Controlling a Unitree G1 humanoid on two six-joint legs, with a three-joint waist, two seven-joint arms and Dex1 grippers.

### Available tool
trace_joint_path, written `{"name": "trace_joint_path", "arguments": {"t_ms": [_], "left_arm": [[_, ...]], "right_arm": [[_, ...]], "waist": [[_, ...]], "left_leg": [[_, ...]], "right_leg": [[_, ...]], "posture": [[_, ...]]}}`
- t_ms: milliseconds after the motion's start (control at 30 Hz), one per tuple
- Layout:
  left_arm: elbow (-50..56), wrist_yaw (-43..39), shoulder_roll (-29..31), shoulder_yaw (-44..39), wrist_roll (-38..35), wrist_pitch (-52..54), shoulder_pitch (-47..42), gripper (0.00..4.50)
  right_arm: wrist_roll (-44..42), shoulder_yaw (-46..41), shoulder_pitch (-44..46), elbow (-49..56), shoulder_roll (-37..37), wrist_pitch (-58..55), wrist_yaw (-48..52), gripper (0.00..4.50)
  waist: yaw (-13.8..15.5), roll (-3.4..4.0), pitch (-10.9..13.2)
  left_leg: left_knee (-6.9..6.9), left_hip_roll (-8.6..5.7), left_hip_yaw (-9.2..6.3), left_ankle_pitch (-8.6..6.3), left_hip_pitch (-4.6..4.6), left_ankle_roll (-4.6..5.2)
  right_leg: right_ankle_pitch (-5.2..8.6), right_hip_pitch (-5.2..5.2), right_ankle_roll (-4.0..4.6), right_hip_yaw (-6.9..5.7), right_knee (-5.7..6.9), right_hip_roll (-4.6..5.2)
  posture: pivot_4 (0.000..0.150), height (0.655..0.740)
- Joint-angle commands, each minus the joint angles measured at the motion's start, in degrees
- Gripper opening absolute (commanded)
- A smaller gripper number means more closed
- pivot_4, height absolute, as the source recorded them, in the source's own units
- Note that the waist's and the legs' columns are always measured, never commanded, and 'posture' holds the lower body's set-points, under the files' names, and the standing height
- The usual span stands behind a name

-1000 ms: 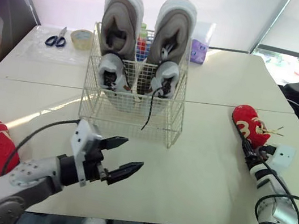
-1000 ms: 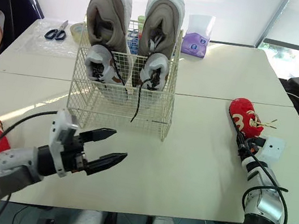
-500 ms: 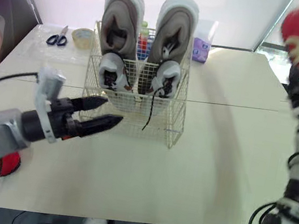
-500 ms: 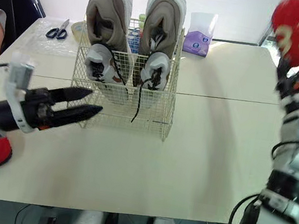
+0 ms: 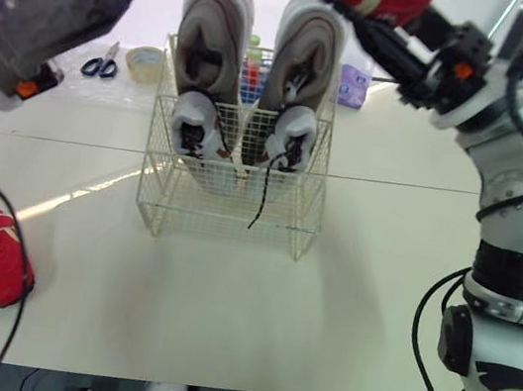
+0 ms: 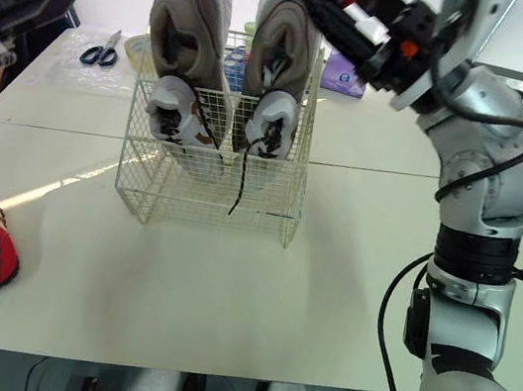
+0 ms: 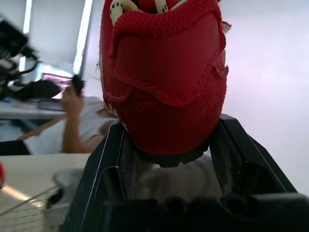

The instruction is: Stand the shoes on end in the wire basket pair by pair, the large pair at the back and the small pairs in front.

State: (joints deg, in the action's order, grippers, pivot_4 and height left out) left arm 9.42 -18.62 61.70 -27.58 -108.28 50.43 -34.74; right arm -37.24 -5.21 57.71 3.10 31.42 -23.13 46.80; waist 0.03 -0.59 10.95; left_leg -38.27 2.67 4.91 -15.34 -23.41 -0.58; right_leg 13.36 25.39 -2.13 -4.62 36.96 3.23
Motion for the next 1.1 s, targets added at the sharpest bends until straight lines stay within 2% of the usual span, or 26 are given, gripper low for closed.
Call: {"name": "trace_joint_path", "arguments": {"t_ms": [33, 367, 500, 567, 633, 800, 833, 900, 967, 1000, 1067, 1100], "left_arm": [[-0.49, 0.54, -0.52, 0.6, -2.62, 0.35, -3.31, 4.5], [-3.67, 1.65, -5.07, 5.47, -1.86, 1.67, -9.9, 4.5], [-5.22, -0.55, -6.09, 7.37, 1.43, 3.94, -11.5, 4.5], [-6.18, -1.37, -6.6, 7.33, 1.85, 4.72, -11.45, 3.96], [-6.82, -2.04, -6.95, 7.03, 2.32, 5.33, -11.4, 3.16], [-7.5, -1.78, -7.86, 6.33, 2.28, 6.03, -11.33, 0.64], [-7.55, -1.46, -8.19, 6.16, 2.31, 5.86, -11.31, 0.31], [-7.52, -0.02, -9.15, 5.7, 1.78, 5.15, -11.32, 0.29], [-7.07, 2.66, -11.28, 4.44, 0.31, 2.91, -11.16, 0.29], [-6.48, 4.05, -12.31, 3.58, -0.36, 1.8, -10.97, 0.29], [-4.62, 6.95, -14.57, 1.29, -1.25, -1.11, -10.31, 0.29], [-3.58, 8.53, -15.83, 0.08, -1.7, -2.85, -9.99, 0.29]], "right_arm": [[0.47, 0.32, 2.33, 1.91, -1.2, 2.61, 2.15, 1.78], [7.0, 5.87, 0.76, 3.71, -1.48, 7.4, 7.46, 1.78], [9.69, 7.13, 0.92, 3.83, -1.34, 9.57, 8.26, 1.78], [10.07, 7.01, 0.82, 3.76, -1.45, 9.84, 8.23, 1.78], [10.48, 6.88, 0.58, 3.79, -1.42, 10.09, 8.08, 1.78], [11.09, 6.67, -0.13, 4.13, -1.24, 10.18, 8.0, 1.78], [11.2, 6.66, -0.25, 4.12, -1.17, 10.12, 7.98, 1.78], [11.24, 6.46, -0.52, 4.11, -0.97, 10.0, 8.04, 1.78], [9.34, 5.17, -1.5, 4.06, -0.46, 7.21, 7.68, 2.83], [7.94, 3.6, -2.18, 3.98, -0.55, 5.36, 6.3, 3.21], [3.43, -1.01, -4.2, 3.75, -1.38, 0.16, 1.83, 4.27], [0.78, -3.62, -5.62, 3.9, -2.48, -2.48, -1.51, 4.43]], "waist": [[0.2, -0.06, 0.0], [0.53, -0.12, 0.03], [0.5, -0.12, 0.03], [0.42, -0.12, 0.04], [0.38, -0.16, 0.06], [0.38, -0.18, 0.06], [0.38, -0.18, 0.06], [0.38, -0.18, 0.06], [0.5, -0.18, 0.06], [0.6, -0.22, 0.06], [0.64, -0.35, 0.08], [0.64, -0.41, 0.07]], "left_leg": [[0.0, -0.02, 0.02, 0.0, 0.0, 0.0], [0.0, -0.04, -0.01, 0.02, 0.03, -0.03], [0.0, -0.04, -0.01, 0.04, 0.03, -0.06], [0.0, -0.04, -0.01, 0.06, 0.04, -0.1], [0.0, -0.03, -0.02, 0.22, 0.04, -0.38], [0.0, -0.02, -0.03, 0.24, 0.04, -0.4], [0.0, -0.02, -0.04, 0.24, 0.04, -0.4], [0.0, -0.02, -0.04, 0.24, 0.04, -0.4], [0.0, -0.02, -0.04, 0.24, 0.04, -0.4], [0.0, -0.03, -0.05, 0.24, 0.05, -0.4], [-0.01, -0.03, -0.06, 0.25, 0.04, -0.42], [-0.02, -0.02, -0.07, 0.26, 0.04, -0.43]], "right_leg": [[0.0, 0.0, -0.01, 0.0, -0.01, 0.02], [0.0, -0.02, -0.01, -0.02, 0.05, 0.0], [0.0, -0.02, -0.01, -0.06, 0.06, -0.01], [0.0, -0.01, -0.01, -0.06, 0.06, -0.01], [0.0, -0.02, -0.01, -0.06, 0.08, -0.02], [0.0, -0.02, -0.01, -0.05, 0.08, -0.02], [0.0, -0.02, -0.01, -0.05, 0.08, -0.02], [0.0, -0.02, -0.01, -0.04, 0.08, -0.01], [0.0, -0.02, -0.01, -0.02, 0.09, 0.0], [0.0, -0.03, -0.01, -0.02, 0.1, 0.01], [0.0, -0.04, -0.01, -0.03, 0.1, 0.02], [-0.01, -0.05, 0.0, -0.03, 0.12, 0.05]], "posture": [[0.15, 0.74], [0.15, 0.74], [0.15, 0.74], [0.15, 0.74], [0.15, 0.74], [0.15, 0.74], [0.15, 0.74], [0.15, 0.74], [0.15, 0.74], [0.15, 0.74], [0.15, 0.74], [0.15, 0.74]]}}
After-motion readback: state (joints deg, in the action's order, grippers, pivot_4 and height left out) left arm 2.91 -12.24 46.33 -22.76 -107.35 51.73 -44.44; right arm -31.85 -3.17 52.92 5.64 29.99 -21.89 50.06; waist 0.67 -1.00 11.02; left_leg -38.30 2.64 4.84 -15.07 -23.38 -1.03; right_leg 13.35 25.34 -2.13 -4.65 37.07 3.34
